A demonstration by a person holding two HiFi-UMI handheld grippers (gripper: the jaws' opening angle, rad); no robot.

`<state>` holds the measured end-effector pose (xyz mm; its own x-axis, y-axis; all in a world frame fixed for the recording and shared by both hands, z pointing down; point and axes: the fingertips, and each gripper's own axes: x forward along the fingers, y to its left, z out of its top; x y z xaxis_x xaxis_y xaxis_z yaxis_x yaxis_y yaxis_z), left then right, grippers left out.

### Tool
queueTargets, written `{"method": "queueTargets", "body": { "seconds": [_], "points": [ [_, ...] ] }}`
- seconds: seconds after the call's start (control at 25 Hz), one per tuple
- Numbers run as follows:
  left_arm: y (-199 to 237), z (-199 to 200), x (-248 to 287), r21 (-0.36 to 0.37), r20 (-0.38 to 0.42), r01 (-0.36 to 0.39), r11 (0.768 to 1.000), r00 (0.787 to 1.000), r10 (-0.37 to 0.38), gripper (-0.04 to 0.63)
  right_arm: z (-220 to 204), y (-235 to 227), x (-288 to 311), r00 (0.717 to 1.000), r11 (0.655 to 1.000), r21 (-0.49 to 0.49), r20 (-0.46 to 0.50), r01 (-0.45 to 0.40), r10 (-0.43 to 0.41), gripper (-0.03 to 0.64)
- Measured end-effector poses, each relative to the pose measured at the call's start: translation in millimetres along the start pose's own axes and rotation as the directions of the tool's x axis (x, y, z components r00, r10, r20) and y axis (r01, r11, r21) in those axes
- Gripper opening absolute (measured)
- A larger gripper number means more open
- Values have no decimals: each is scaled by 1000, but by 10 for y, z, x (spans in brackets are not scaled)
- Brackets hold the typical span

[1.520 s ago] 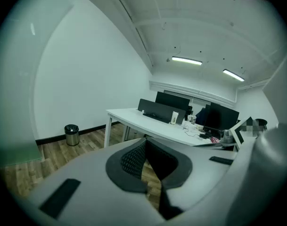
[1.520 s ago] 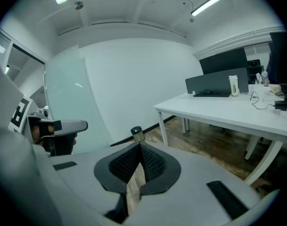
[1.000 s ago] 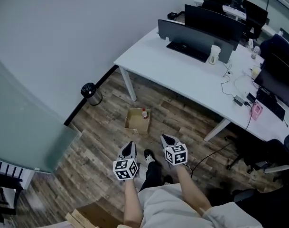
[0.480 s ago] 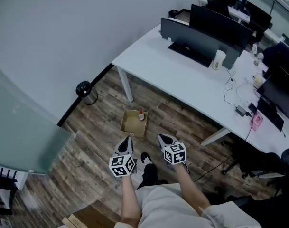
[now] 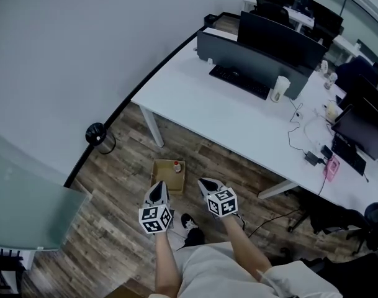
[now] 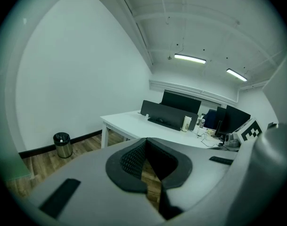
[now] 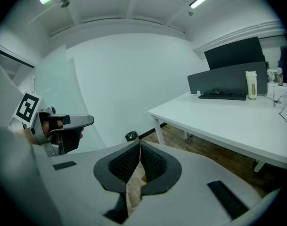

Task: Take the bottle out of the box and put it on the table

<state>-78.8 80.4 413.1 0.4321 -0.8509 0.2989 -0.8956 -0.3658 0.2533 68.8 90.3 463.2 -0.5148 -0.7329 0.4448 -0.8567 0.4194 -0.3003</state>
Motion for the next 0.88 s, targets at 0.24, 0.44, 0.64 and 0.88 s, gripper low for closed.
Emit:
{"method": "queueTargets", "body": {
  "seconds": [0.24,0.44,0.64,0.88],
  "points": [
    [472,133,439,1,-26,20,1000,999,-20,14,283,-40,669,1000,1000,4,9,-13,13,41],
    [853,17,599,-19,-54,20,1000,998,-21,14,320,29,1049,999,999,-20,26,-32,32,40],
    [1119,-162,712,-71,-86,-9,997,996,3,14,303,-20,1272,999,999,6,7,-39,39,40],
    [1460,-264,856,-121,-106,-63,991,993,50,14,320,-124,1612,999,999,-16,-39,-29,28,40]
  ]
}}
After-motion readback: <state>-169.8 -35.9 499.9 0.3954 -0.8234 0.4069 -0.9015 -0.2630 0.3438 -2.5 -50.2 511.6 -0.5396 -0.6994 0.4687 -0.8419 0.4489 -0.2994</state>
